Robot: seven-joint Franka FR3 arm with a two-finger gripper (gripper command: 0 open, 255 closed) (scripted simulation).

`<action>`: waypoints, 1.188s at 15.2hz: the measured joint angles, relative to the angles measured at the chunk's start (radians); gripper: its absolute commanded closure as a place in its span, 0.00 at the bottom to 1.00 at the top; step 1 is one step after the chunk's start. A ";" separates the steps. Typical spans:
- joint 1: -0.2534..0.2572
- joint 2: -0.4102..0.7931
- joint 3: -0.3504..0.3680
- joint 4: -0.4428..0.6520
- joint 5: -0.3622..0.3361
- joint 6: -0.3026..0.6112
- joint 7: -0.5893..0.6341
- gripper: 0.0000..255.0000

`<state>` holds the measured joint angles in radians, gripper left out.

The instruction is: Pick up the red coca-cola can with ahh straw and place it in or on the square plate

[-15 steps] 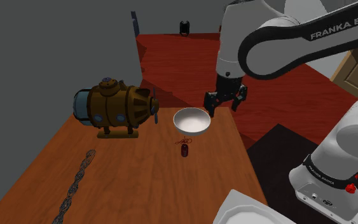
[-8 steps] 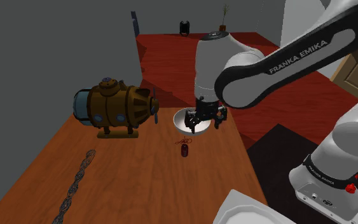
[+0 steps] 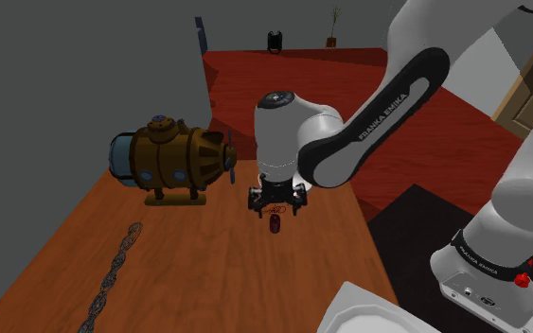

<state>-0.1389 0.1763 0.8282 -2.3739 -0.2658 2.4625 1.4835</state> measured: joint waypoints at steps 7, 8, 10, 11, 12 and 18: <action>0.070 0.131 -0.090 0.021 -0.165 0.065 0.132 0.00; 0.077 0.140 -0.098 0.021 -0.178 0.073 0.142 0.00; 0.084 0.151 -0.108 0.022 -0.192 0.079 0.151 0.00; 0.085 0.153 -0.109 0.023 -0.194 0.080 0.152 0.00; 0.085 0.154 -0.110 0.023 -0.195 0.080 0.153 0.00; 0.086 0.155 -0.110 0.024 -0.196 0.081 0.154 1.00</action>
<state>-0.0530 0.3309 0.7177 -2.3497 -0.4620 2.5435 1.6371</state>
